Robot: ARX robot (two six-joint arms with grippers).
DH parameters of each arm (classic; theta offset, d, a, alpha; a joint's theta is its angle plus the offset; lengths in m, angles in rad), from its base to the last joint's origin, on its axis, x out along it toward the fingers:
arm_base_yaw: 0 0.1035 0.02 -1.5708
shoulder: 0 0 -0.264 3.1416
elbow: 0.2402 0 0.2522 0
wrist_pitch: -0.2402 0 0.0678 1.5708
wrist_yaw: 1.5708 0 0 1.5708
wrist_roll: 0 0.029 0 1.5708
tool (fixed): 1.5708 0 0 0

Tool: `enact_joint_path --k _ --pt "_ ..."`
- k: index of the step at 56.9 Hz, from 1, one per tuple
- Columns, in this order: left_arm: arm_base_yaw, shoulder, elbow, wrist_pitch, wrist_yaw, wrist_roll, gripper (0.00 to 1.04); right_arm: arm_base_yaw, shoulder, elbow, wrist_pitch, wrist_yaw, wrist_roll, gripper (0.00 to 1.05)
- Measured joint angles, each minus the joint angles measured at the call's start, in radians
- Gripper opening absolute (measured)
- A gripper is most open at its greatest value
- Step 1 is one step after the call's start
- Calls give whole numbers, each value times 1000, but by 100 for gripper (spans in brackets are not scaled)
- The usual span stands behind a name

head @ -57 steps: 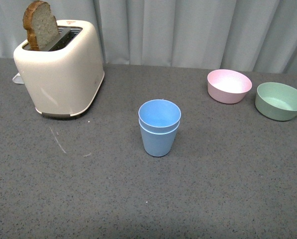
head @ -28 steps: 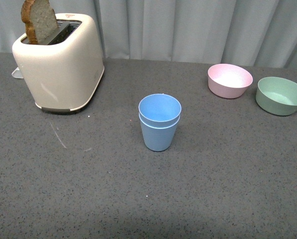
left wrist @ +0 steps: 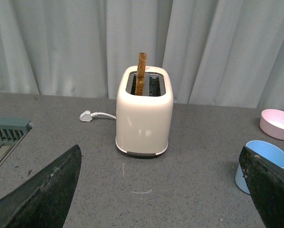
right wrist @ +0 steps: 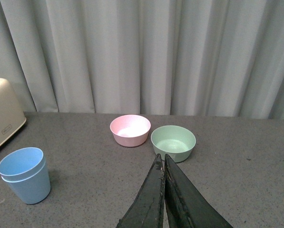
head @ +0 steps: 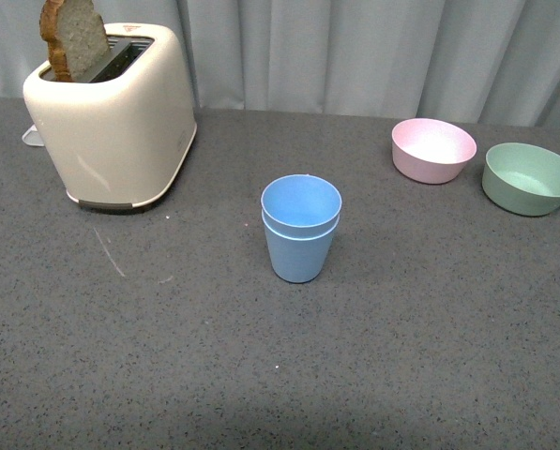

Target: Stack blue cups with both arms

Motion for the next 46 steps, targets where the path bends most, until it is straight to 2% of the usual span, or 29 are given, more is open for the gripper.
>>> enact_joint_path --k 7,11,14,21,28,32,34,38,46 --pt "0 0 0 0 0 0 98 0 0 0 0 0 -1 2" --pt "0 0 0 0 0 0 98 0 -1 0 0 0 -1 11" --pt "0 0 0 0 0 0 98 0 -1 0 0 0 -1 26" --pt "0 0 0 0 0 0 98 0 -1 0 0 0 -1 50" --pt "0 0 0 0 0 0 98 0 -1 0 0 0 -1 82" --pt "0 0 0 0 0 0 98 0 -1 0 0 0 -1 95" --pt "0 0 0 0 0 0 98 0 -1 0 0 0 0 97" --pt "0 0 0 0 0 0 98 0 -1 0 0 0 0 94" --pt "0 0 0 0 0 0 98 0 -1 0 0 0 0 95"
